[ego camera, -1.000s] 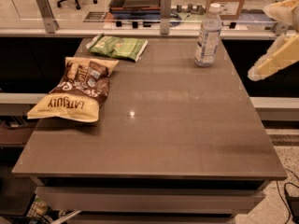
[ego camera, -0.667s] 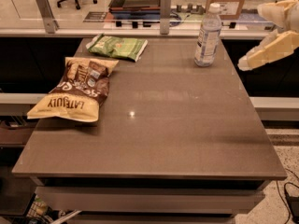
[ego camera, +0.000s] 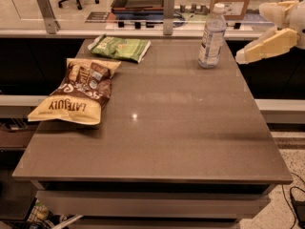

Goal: Move blue plastic bottle near brown chip bag

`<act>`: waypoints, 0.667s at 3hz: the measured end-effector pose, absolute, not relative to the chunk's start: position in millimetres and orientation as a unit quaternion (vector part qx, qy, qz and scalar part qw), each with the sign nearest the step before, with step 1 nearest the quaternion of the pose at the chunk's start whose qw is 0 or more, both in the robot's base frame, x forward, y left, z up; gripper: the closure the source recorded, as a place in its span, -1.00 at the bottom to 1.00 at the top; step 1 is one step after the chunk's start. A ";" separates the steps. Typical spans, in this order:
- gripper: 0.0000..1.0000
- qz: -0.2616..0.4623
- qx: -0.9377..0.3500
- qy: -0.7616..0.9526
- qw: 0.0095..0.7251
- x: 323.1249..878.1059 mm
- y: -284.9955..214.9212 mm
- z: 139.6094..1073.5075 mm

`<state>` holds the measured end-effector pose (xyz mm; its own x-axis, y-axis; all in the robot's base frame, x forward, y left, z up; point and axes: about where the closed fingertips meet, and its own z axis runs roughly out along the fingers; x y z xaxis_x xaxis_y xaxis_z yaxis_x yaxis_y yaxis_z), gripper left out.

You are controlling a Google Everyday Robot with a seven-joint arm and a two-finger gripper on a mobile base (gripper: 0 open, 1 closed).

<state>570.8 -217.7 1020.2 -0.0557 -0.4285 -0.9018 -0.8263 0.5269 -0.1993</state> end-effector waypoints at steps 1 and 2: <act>-1.00 0.191 -0.436 0.705 0.526 579.7 -216.8 1018.9; -1.00 0.205 -0.387 0.719 0.540 608.5 -221.1 1007.5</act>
Offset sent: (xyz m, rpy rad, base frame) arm 0.0947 -0.0213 -0.0369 0.2520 0.0817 -0.2481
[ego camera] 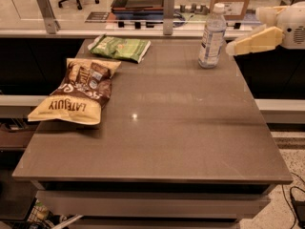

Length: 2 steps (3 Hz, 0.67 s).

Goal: Move blue plastic bottle near brown chip bag

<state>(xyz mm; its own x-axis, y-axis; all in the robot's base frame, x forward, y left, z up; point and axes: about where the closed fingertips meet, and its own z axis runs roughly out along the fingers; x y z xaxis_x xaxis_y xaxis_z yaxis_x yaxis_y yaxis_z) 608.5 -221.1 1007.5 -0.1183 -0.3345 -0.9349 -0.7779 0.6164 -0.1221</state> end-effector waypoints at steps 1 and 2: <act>-1.00 0.222 -0.315 0.731 0.563 649.0 -225.7 987.6; -1.00 0.230 -0.245 0.717 0.610 680.5 -240.8 976.2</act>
Offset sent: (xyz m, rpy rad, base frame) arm 0.1081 -0.0525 -0.0328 0.4097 -0.1551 -0.3515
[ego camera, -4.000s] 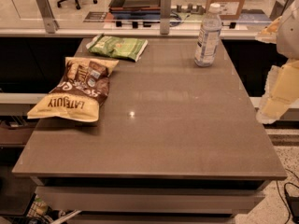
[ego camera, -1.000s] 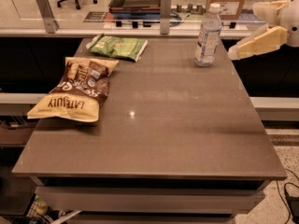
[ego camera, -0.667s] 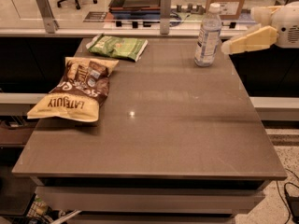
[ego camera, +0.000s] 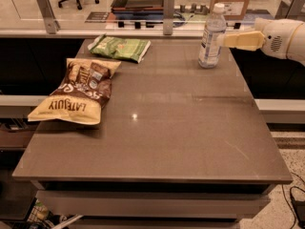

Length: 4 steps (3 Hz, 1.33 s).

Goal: Move blue plastic bottle near brown chip bag

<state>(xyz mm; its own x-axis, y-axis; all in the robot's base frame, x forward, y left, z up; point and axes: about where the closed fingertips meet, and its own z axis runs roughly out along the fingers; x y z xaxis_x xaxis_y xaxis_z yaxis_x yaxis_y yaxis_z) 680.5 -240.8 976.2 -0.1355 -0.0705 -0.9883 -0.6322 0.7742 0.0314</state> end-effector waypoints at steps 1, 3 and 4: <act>-1.00 0.218 -0.212 0.692 0.655 703.5 -253.3 983.4; -1.00 0.191 -0.237 0.679 0.667 739.1 -238.4 999.8; -1.00 0.179 -0.271 0.706 0.629 756.2 -222.4 981.5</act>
Offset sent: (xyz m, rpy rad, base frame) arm 0.0669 -0.0238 0.0281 0.0528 -0.2111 -0.1248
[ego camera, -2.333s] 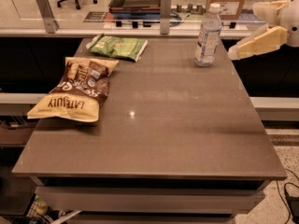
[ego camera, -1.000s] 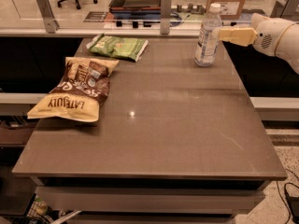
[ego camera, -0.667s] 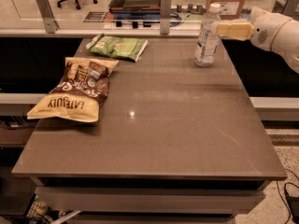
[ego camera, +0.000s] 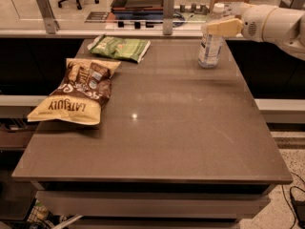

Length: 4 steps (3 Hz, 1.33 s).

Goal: Move blue plastic bottle near brown chip bag

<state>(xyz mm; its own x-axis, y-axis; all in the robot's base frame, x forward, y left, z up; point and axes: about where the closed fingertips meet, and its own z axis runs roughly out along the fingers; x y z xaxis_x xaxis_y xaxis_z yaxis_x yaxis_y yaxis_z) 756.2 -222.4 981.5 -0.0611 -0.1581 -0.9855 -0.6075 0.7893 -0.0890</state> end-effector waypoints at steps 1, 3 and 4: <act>-1.00 0.186 -0.282 0.726 0.599 764.7 -208.9 953.5; -0.17 0.190 -0.284 0.725 0.598 766.2 -202.9 951.7; 0.28 0.191 -0.285 0.725 0.597 766.8 -200.1 950.7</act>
Offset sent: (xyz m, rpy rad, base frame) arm 0.0077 0.0121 -0.0250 -0.0231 0.0605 0.0222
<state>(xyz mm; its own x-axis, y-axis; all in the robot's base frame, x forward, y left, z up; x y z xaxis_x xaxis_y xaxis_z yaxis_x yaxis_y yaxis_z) 766.8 -200.1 950.7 -0.1252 -0.1848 -0.9748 -0.6420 0.7642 -0.0625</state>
